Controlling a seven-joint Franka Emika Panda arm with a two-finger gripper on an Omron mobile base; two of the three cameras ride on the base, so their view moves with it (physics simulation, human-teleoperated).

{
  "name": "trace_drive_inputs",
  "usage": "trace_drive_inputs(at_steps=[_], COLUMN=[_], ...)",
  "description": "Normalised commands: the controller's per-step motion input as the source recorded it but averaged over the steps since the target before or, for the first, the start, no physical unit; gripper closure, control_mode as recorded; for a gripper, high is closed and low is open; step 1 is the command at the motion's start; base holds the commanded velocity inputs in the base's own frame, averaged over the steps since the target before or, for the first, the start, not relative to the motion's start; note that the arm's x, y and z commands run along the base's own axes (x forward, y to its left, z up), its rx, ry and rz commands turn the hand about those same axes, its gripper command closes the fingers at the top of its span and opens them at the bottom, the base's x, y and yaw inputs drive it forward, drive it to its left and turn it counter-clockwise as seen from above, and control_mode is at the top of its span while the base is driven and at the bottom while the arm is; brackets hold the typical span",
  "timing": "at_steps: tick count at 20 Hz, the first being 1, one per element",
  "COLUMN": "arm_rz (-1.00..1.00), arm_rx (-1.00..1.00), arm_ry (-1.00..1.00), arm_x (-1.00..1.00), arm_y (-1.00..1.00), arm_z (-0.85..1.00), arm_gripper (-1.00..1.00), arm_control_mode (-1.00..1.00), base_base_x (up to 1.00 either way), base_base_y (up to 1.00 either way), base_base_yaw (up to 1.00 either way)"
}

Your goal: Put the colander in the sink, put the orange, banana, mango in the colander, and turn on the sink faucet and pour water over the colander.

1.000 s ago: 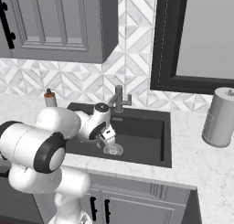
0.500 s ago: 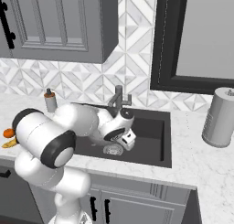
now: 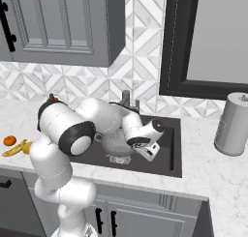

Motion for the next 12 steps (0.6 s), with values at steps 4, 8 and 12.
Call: trace_drive_inputs(at_steps=[4, 8, 12], arm_rz=[0.07, 0.05, 0.06], arm_rx=[0.18, 0.14, 0.06], arm_ry=[0.0, 0.0, 0.0], arm_x=[0.1, 0.02, 0.0], arm_y=[-0.04, 0.0, 0.09], arm_z=[-0.24, -0.35, -0.36], arm_gripper=[1.0, 1.0, 1.0], arm_control_mode=[-1.0, -1.0, -1.0], base_base_x=[0.0, 0.0, 0.0], base_base_y=[0.0, 0.0, 0.0], base_base_yaw=[0.0, 0.0, 0.0])
